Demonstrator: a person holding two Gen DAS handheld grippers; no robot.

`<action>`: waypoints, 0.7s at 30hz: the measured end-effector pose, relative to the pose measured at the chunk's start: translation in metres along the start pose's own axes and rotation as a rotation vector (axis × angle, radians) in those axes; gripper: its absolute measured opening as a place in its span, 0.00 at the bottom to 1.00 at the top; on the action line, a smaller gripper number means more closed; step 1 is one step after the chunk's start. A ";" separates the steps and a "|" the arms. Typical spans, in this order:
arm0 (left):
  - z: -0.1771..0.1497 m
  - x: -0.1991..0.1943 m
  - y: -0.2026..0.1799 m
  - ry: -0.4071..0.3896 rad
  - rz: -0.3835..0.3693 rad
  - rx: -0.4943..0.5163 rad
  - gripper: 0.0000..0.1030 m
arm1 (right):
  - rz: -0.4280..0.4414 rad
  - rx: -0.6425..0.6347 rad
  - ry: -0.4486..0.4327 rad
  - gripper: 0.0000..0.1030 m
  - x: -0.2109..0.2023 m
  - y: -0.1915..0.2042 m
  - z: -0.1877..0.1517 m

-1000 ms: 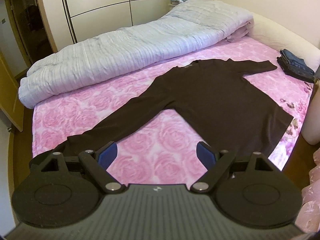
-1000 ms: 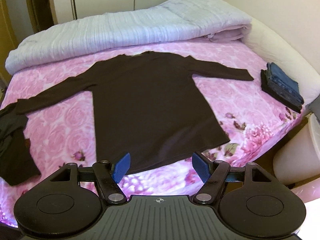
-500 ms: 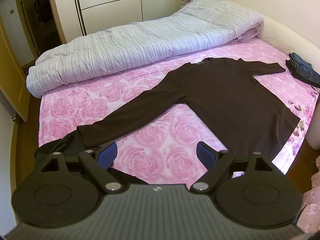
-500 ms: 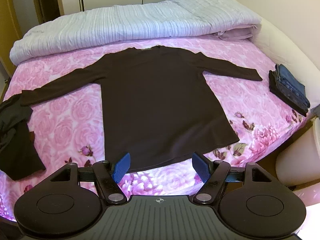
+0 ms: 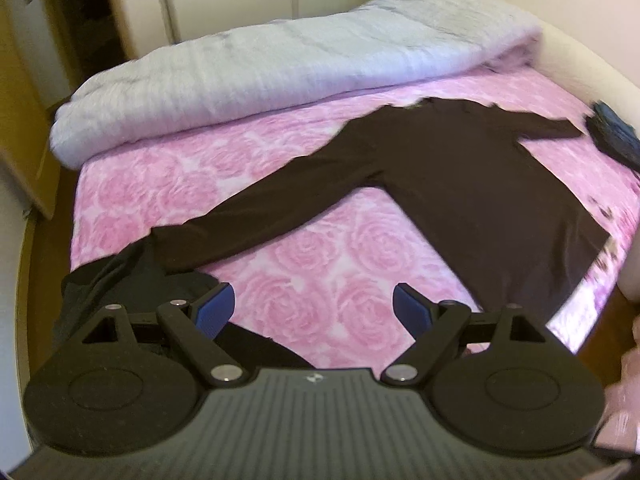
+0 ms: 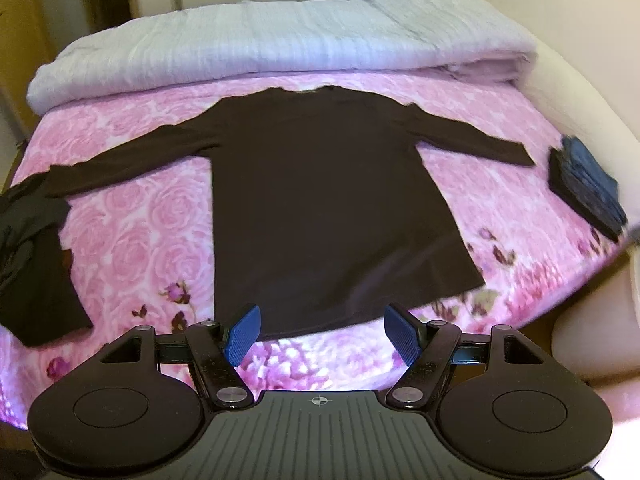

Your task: Fold clothes

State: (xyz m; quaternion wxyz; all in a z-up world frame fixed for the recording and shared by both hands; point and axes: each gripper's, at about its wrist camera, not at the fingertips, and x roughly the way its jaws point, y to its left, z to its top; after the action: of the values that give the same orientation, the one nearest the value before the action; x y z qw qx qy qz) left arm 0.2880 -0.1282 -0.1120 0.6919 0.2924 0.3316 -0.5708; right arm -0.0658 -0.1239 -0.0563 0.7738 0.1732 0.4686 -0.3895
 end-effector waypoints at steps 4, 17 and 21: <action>0.001 0.009 0.012 0.021 0.081 -0.107 0.81 | 0.060 -0.139 -0.026 0.70 0.026 -0.006 0.025; -0.014 0.001 0.054 0.059 0.319 -0.339 0.81 | 0.437 -0.624 -0.092 0.70 0.141 0.099 0.110; -0.015 0.010 0.073 0.047 0.329 -0.303 0.81 | 0.506 -0.731 -0.147 0.70 0.159 0.160 0.118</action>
State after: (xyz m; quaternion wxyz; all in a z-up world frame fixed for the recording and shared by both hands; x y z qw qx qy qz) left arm 0.3596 -0.1091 -0.1273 0.8037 0.2488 0.3774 -0.3869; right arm 0.1667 -0.1668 -0.1491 0.8863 -0.0305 0.4621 -0.0085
